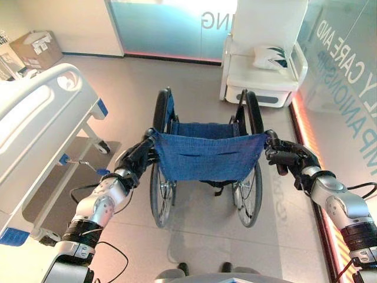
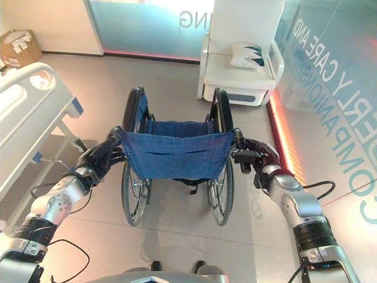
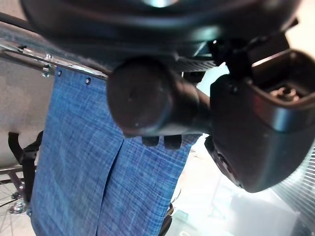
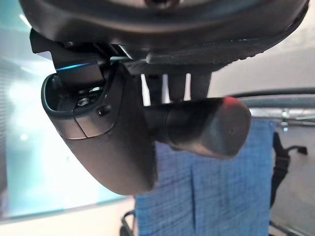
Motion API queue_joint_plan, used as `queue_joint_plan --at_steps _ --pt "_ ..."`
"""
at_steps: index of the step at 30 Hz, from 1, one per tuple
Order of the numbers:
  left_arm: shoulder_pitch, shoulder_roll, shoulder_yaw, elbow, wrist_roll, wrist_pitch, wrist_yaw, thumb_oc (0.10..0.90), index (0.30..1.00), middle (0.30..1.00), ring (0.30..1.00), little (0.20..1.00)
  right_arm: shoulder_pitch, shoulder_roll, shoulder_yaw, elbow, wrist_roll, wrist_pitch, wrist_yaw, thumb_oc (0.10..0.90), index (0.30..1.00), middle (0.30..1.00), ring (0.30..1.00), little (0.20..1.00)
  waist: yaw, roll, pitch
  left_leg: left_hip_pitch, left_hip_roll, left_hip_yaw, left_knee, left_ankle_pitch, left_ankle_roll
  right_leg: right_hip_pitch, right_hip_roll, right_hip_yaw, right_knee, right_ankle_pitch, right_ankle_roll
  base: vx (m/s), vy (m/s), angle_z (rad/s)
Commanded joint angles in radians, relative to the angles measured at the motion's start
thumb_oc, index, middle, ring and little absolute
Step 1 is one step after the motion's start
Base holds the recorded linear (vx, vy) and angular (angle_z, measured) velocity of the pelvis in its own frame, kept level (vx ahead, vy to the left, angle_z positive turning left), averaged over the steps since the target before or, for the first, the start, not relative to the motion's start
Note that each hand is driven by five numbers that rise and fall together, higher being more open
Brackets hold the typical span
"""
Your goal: Push the wheelchair next to the bed
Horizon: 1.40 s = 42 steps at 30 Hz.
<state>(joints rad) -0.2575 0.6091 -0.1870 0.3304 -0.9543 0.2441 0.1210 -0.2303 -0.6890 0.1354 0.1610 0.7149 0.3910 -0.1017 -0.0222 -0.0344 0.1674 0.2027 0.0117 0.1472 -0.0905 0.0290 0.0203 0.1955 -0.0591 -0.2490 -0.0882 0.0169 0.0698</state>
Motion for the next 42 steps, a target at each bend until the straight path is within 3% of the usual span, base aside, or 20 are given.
queue_joint_plan --at_steps 1,6,12,18,20,24,25,27,30,34,35,36,38,39,41,42 --pt "-0.095 -0.160 -0.146 -0.214 -0.047 -0.049 -0.086 0.400 0.300 0.300 0.300 0.300 -0.140 0.078 0.180 -0.094 0.064 -0.064 0.069 0.400 0.300 0.300 0.300 0.300 0.004 -0.005 -0.054 -0.006 -0.041 0.055 0.031 -0.052 -0.011 -0.031 -0.013 -0.005 0.064 -0.002 0.054 0.04 0.075 -0.02" --pt "-0.109 -0.152 -0.116 -0.181 0.005 -0.068 -0.050 0.400 0.300 0.300 0.300 0.300 -0.171 0.095 0.187 -0.051 0.066 -0.069 0.057 0.400 0.300 0.300 0.300 0.300 0.014 -0.006 -0.048 -0.027 -0.065 0.040 0.104 -0.089 0.011 -0.045 -0.039 0.024 0.107 -0.011 0.062 0.06 0.139 -0.10" --pt "-0.138 -0.130 -0.089 -0.123 0.035 -0.055 -0.060 0.400 0.300 0.300 0.300 0.300 -0.203 0.117 0.173 -0.001 0.013 -0.072 0.037 0.400 0.300 0.300 0.300 0.300 0.021 -0.002 -0.013 -0.070 -0.085 0.024 0.223 -0.132 0.046 -0.103 -0.094 0.052 0.258 -0.025 0.081 0.06 0.157 -0.07" --pt "-0.171 -0.124 -0.090 -0.056 0.069 -0.056 -0.054 0.400 0.300 0.300 0.300 0.300 -0.227 0.114 0.165 0.040 0.014 -0.072 0.030 0.400 0.300 0.300 0.300 0.300 0.005 0.013 0.003 -0.080 -0.083 0.005 0.248 -0.142 0.055 -0.207 -0.124 0.112 0.513 0.066 0.068 0.11 0.137 0.01" --pt "-0.188 -0.139 -0.088 -0.013 0.076 -0.065 -0.035 0.400 0.300 0.300 0.300 0.300 -0.255 0.110 0.172 0.078 0.016 -0.065 0.039 0.400 0.300 0.300 0.300 0.300 -0.001 0.006 0.000 -0.063 -0.093 0.004 0.241 -0.146 0.054 -0.236 -0.127 0.101 0.465 0.092 0.065 0.22 0.035 0.01" --pt "-0.197 -0.152 -0.095 0.041 0.089 -0.087 -0.017 0.400 0.300 0.300 0.300 0.300 -0.282 0.077 0.168 0.118 0.034 -0.058 0.051 0.400 0.300 0.300 0.300 0.300 -0.036 -0.015 0.003 -0.015 -0.136 -0.036 0.238 -0.191 0.050 -0.327 -0.074 0.092 0.280 0.134 0.089 0.30 -0.074 -0.17" --pt "-0.190 -0.145 -0.100 0.044 0.083 -0.093 -0.015 0.400 0.300 0.300 0.300 0.300 -0.288 0.053 0.162 0.115 0.048 -0.046 0.050 0.400 0.300 0.300 0.300 0.300 -0.057 -0.026 0.008 0.007 -0.157 -0.053 0.243 -0.219 0.054 -0.374 -0.046 0.104 0.217 0.191 0.110 0.31 -0.103 -0.07" --pt "-0.190 -0.141 -0.106 0.053 0.080 -0.099 -0.013 0.400 0.300 0.300 0.300 0.300 -0.298 0.035 0.156 0.116 0.061 -0.033 0.051 0.400 0.300 0.300 0.300 0.300 -0.069 -0.027 0.013 0.022 -0.162 -0.067 0.243 -0.234 0.055 -0.407 -0.032 0.105 0.203 0.217 0.114 0.29 -0.122 0.37" --pt "-0.184 -0.143 -0.103 0.055 0.079 -0.105 -0.002 0.400 0.300 0.300 0.300 0.300 -0.306 0.016 0.139 0.124 0.062 -0.020 0.070 0.400 0.300 0.300 0.300 0.300 -0.078 -0.021 0.011 0.037 -0.156 -0.076 0.242 -0.252 0.061 -0.434 -0.020 0.099 0.238 0.199 0.102 0.23 -0.158 0.59" --pt "-0.189 -0.152 -0.092 0.064 0.045 -0.111 0.015 0.400 0.300 0.300 0.300 0.300 -0.340 -0.004 0.144 0.153 0.057 0.000 0.086 0.400 0.300 0.300 0.300 0.300 -0.089 -0.010 -0.022 0.049 -0.135 -0.073 0.275 -0.273 0.039 -0.396 -0.014 0.107 0.262 0.128 0.066 0.22 -0.177 0.58" --pt "-0.191 -0.151 -0.086 0.067 0.038 -0.112 0.021 0.400 0.300 0.300 0.300 0.300 -0.348 0.002 0.151 0.159 0.052 0.003 0.089 0.400 0.300 0.300 0.300 0.300 -0.090 -0.006 -0.029 0.055 -0.123 -0.070 0.304 -0.259 0.024 -0.387 -0.014 0.102 0.271 0.108 0.052 0.26 -0.229 0.61" --pt "-0.188 -0.151 -0.079 0.062 0.035 -0.115 0.040 0.400 0.300 0.300 0.300 0.300 -0.353 0.011 0.163 0.163 0.040 0.007 0.099 0.400 0.300 0.300 0.300 0.300 -0.092 0.005 -0.037 0.056 -0.094 -0.066 0.389 -0.191 -0.013 -0.357 -0.002 0.094 0.275 0.072 0.025 0.27 -0.263 0.39" --pt "-0.181 -0.150 -0.073 0.054 0.034 -0.123 0.058 0.400 0.300 0.300 0.300 0.300 -0.349 0.013 0.174 0.158 0.026 0.009 0.105 0.400 0.300 0.300 0.300 0.300 -0.092 0.006 -0.044 0.020 -0.072 -0.063 0.513 -0.084 -0.054 -0.321 0.011 0.096 0.268 0.043 -0.005 0.23 -0.273 0.22" --pt "-0.171 -0.147 -0.068 0.044 0.029 -0.133 0.067 0.400 0.300 0.300 0.300 0.300 -0.338 0.011 0.178 0.145 0.016 0.007 0.106 0.400 0.300 0.300 0.300 0.300 -0.085 -0.015 -0.045 -0.064 -0.067 -0.047 0.678 -0.007 -0.080 -0.280 -0.002 0.098 0.253 0.029 -0.028 0.18 -0.249 0.31" --pt "-0.164 -0.146 -0.061 0.036 0.020 -0.143 0.074 0.400 0.300 0.300 0.300 0.300 -0.326 0.006 0.181 0.138 0.003 0.002 0.108 0.400 0.300 0.300 0.300 0.300 -0.076 -0.031 -0.040 -0.170 -0.058 -0.027 0.867 0.023 -0.100 -0.242 -0.010 0.098 0.250 0.006 -0.052 0.19 -0.221 0.05" --pt "-0.160 -0.148 -0.053 0.035 0.023 -0.144 0.070 0.400 0.300 0.300 0.300 0.300 -0.319 0.004 0.177 0.134 -0.001 0.001 0.106 0.400 0.300 0.300 0.300 0.300 -0.072 -0.036 -0.035 -0.228 -0.030 -0.005 0.932 0.036 -0.107 -0.218 -0.010 0.091 0.254 -0.013 -0.065 0.20 -0.167 -0.15"
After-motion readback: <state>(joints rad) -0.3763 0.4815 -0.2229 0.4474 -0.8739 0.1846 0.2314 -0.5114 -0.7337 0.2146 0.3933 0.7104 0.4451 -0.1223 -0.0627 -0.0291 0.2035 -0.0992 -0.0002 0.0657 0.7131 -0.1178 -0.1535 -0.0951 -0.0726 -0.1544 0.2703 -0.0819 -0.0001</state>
